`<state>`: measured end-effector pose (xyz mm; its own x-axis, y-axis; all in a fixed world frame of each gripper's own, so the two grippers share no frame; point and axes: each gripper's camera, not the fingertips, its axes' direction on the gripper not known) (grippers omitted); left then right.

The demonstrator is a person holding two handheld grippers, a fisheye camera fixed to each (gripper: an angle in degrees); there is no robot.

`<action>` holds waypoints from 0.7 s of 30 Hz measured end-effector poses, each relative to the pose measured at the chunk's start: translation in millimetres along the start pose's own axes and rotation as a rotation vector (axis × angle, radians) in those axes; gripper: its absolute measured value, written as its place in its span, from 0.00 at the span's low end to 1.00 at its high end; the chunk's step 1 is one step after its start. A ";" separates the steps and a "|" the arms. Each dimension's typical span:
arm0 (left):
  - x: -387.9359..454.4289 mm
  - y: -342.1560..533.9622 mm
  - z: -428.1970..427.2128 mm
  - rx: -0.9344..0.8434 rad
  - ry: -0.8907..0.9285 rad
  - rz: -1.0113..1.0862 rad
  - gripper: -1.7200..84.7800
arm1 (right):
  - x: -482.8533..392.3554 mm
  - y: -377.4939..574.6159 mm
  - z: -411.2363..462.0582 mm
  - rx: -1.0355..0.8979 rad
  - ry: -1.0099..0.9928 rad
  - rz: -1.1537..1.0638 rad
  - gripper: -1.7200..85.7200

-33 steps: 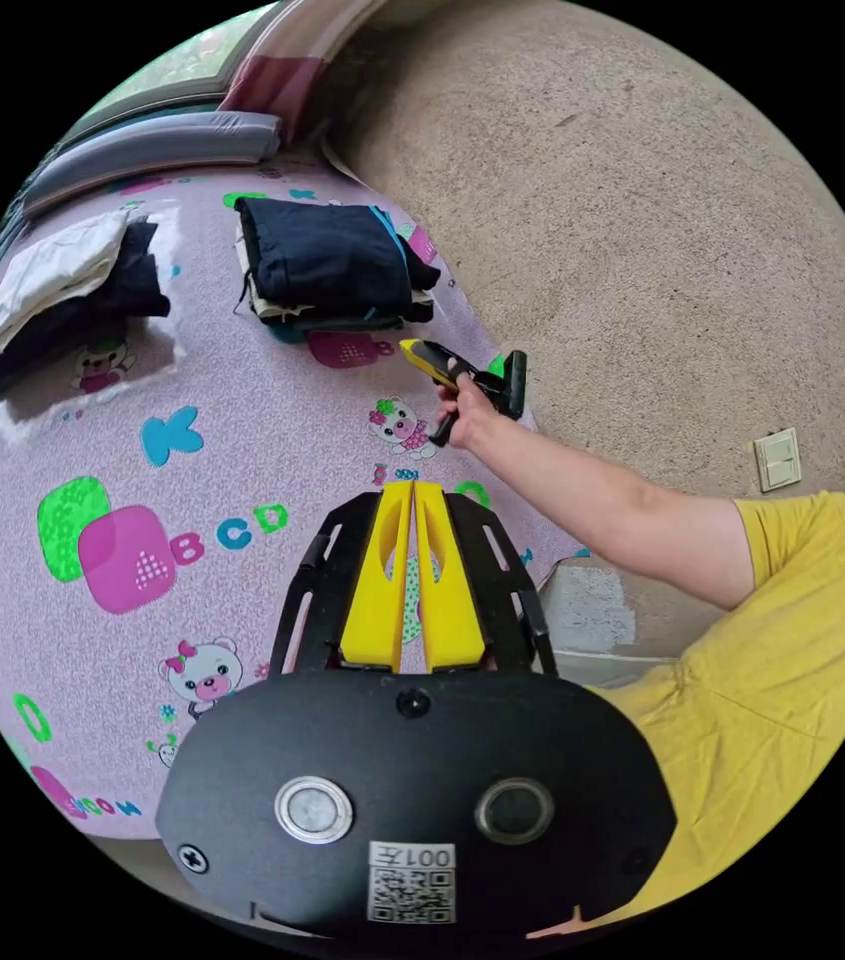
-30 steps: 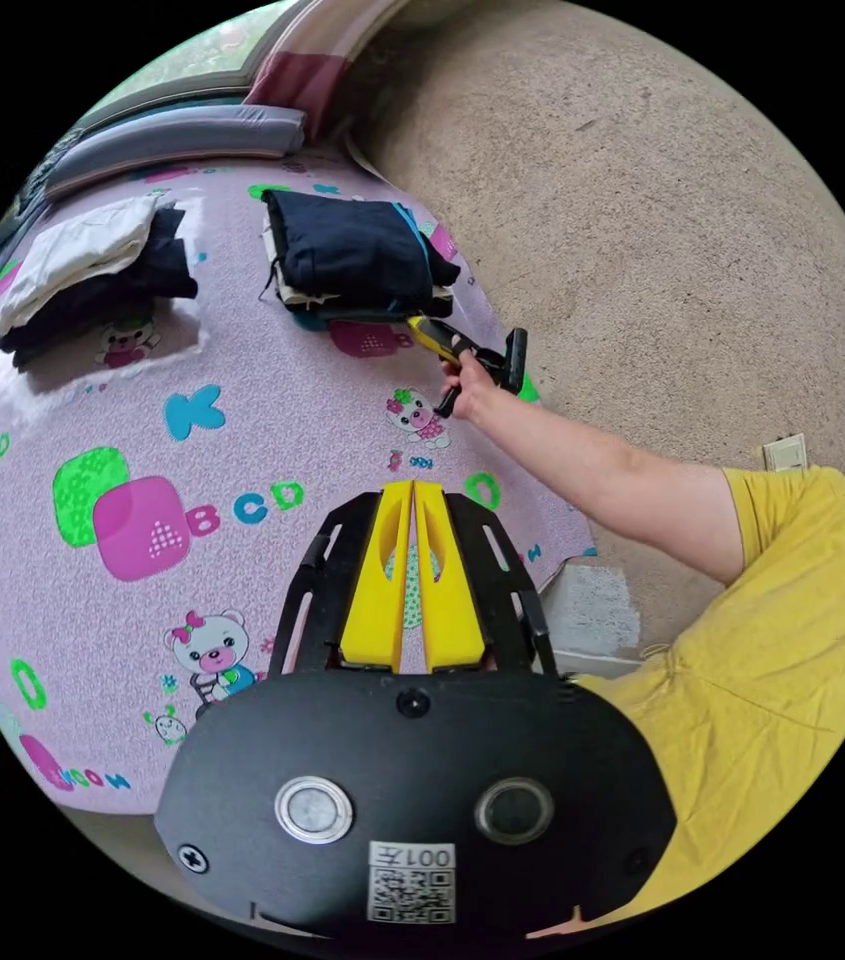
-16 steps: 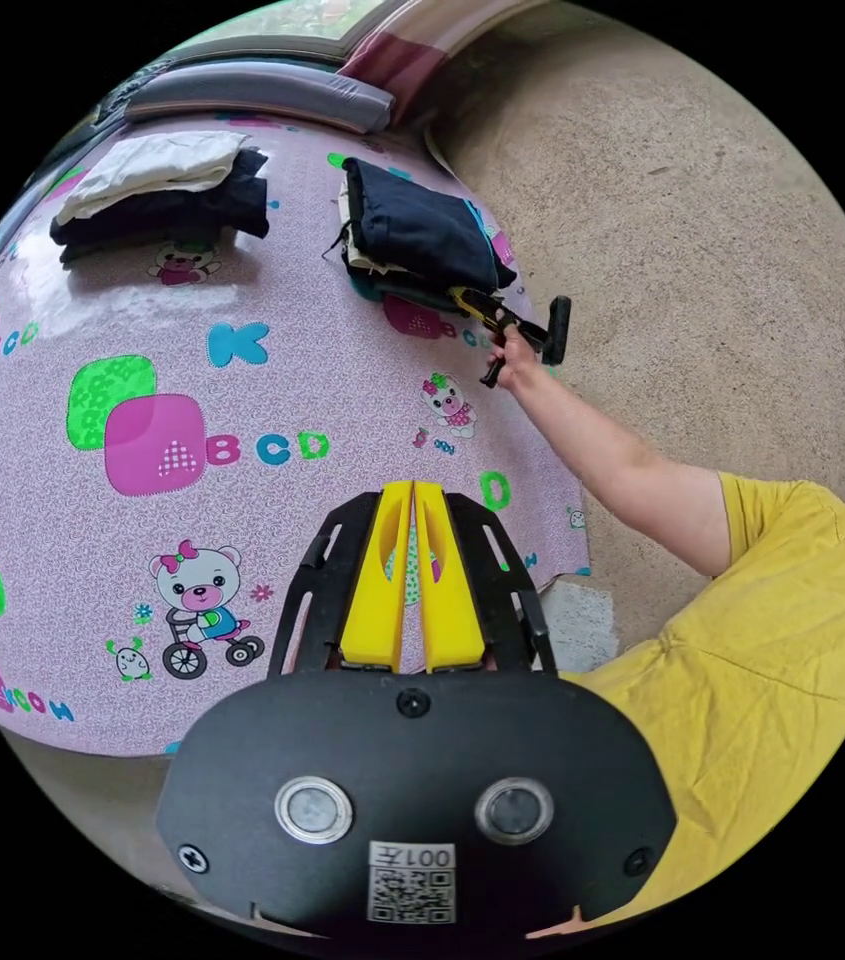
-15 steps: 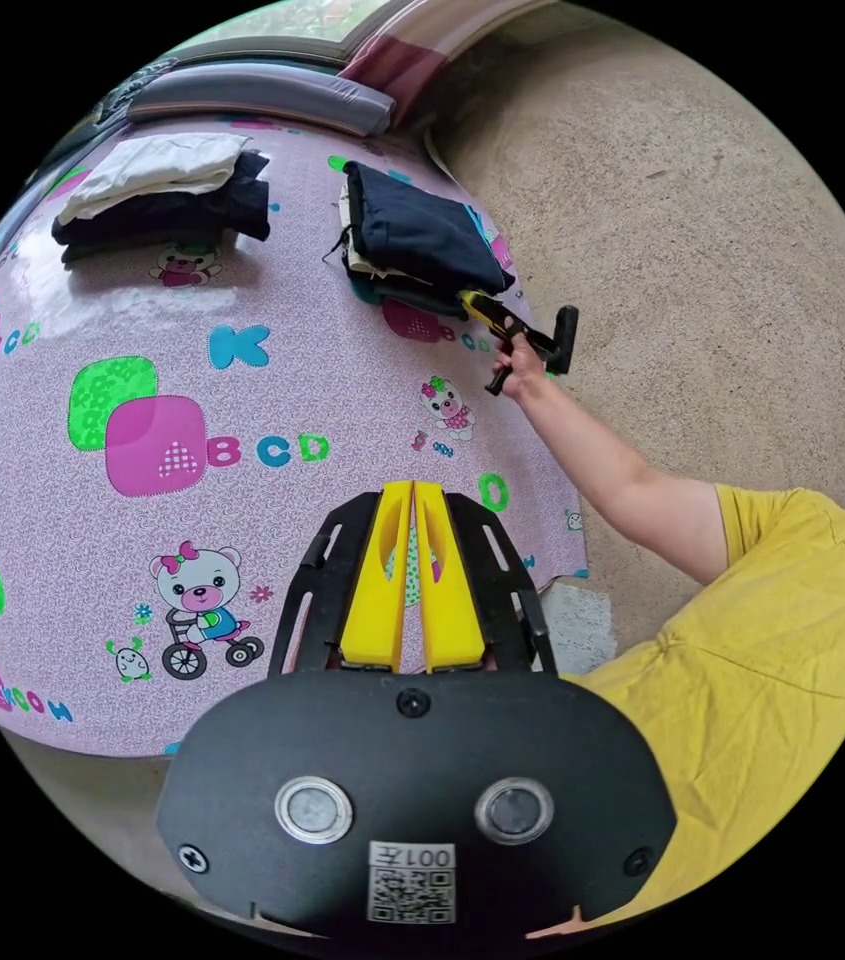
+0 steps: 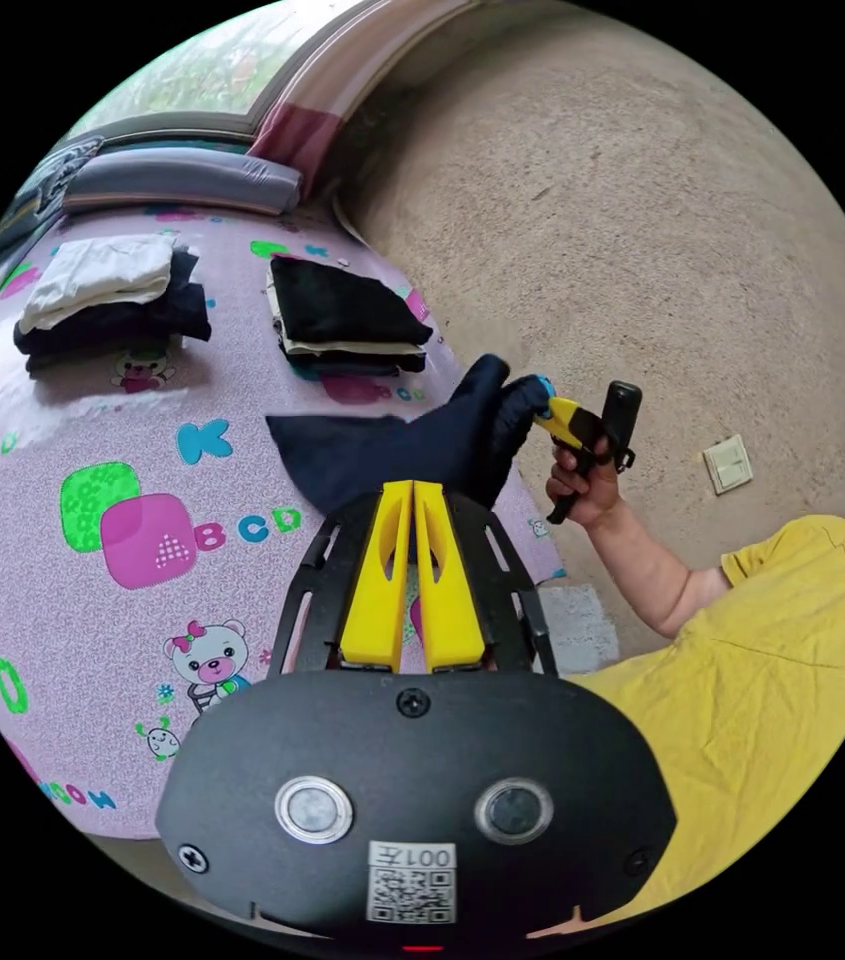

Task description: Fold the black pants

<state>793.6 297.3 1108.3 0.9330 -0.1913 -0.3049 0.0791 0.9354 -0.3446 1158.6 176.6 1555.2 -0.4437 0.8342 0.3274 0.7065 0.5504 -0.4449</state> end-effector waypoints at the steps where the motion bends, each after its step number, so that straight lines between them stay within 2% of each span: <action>1: 0.0 10.7 -11.2 0.008 0.009 0.009 0.01 | -2.8 0.4 0.6 -0.003 0.000 0.014 0.03; 7: 2.4 66.4 -79.3 0.070 0.111 0.085 0.05 | -63.6 -32.0 40.5 -0.029 -0.124 -0.009 0.03; 14: 30.0 94.1 -144.2 0.135 -0.017 0.304 0.13 | -132.1 -83.0 113.1 -0.074 -0.285 -0.115 0.03; 16: 32.5 95.4 -157.6 0.147 -0.033 0.354 0.12 | -143.7 -85.3 129.7 -0.116 -0.278 -0.127 0.03; 19: 33.0 94.7 -157.3 0.081 -0.173 0.433 0.07 | -153.6 -83.3 150.5 -0.163 -0.275 -0.124 0.03; 21: 28.6 95.0 -158.3 0.052 -0.168 0.470 0.05 | -157.3 -80.6 155.2 -0.172 -0.237 -0.132 0.03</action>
<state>772.2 333.7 926.3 0.9153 0.3006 -0.2680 -0.3497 0.9234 -0.1585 1085.9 6.4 1410.2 -0.6392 0.7521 0.1609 0.7085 0.6572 -0.2571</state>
